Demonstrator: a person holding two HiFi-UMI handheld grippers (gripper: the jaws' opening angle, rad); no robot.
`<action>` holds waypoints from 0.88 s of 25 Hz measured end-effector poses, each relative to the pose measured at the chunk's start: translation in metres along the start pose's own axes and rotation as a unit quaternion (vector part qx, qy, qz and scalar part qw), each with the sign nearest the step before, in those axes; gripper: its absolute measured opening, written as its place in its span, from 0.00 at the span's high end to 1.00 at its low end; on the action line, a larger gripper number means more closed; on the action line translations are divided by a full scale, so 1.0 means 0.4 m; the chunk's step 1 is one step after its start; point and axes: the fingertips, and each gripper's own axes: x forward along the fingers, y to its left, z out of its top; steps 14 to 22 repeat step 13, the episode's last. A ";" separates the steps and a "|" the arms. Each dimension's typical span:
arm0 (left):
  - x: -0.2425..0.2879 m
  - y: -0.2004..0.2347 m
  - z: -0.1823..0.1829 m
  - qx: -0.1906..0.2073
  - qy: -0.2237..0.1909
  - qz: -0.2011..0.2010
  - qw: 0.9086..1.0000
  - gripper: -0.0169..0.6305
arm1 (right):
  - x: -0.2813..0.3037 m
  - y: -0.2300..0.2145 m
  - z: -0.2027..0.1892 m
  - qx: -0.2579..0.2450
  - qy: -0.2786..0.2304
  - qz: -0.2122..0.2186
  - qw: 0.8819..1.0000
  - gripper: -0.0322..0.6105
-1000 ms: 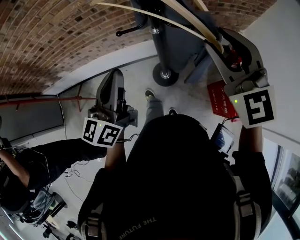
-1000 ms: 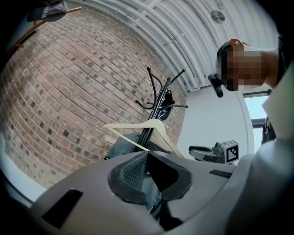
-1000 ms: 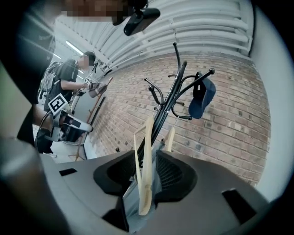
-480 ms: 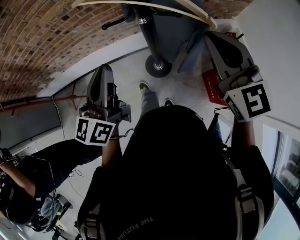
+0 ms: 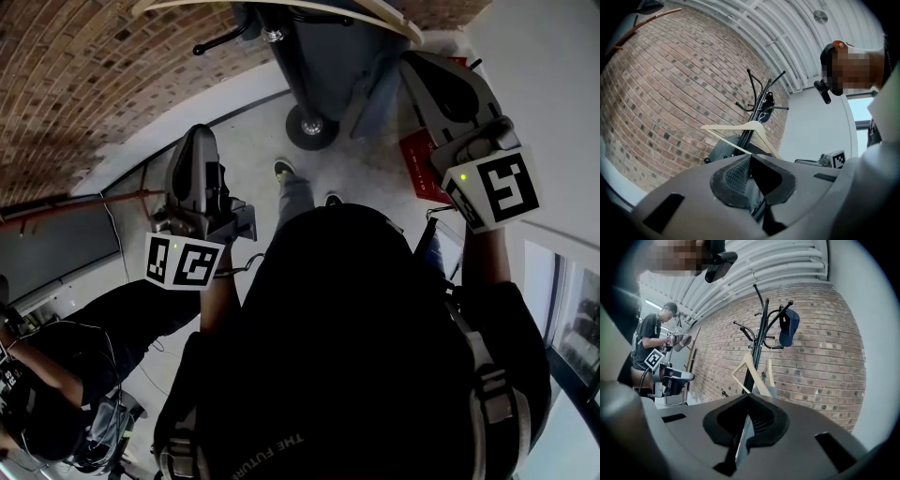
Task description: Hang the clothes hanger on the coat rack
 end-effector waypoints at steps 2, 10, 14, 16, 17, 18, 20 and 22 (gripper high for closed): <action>-0.002 0.002 0.002 0.000 -0.001 0.001 1.000 0.94 | 0.004 0.001 0.004 -0.004 -0.001 0.001 1.000 0.92; -0.007 0.014 0.002 -0.002 -0.001 0.006 1.000 0.94 | 0.018 0.002 0.010 -0.015 -0.001 0.003 1.000 0.92; -0.008 0.021 0.006 0.000 0.000 0.008 1.000 0.94 | 0.023 0.006 0.007 -0.016 0.001 0.004 1.000 0.92; -0.008 0.021 0.006 0.000 0.000 0.008 1.000 0.94 | 0.023 0.006 0.007 -0.016 0.001 0.004 1.000 0.92; -0.008 0.021 0.006 0.000 0.000 0.008 1.000 0.94 | 0.023 0.006 0.007 -0.016 0.001 0.004 1.000 0.92; -0.008 0.021 0.006 0.000 0.000 0.008 1.000 0.94 | 0.023 0.006 0.007 -0.016 0.001 0.004 1.000 0.92; -0.008 0.021 0.006 0.000 0.000 0.008 1.000 0.94 | 0.023 0.006 0.007 -0.016 0.001 0.004 1.000 0.92; -0.008 0.021 0.006 0.000 0.000 0.008 1.000 0.94 | 0.023 0.006 0.007 -0.016 0.001 0.004 1.000 0.92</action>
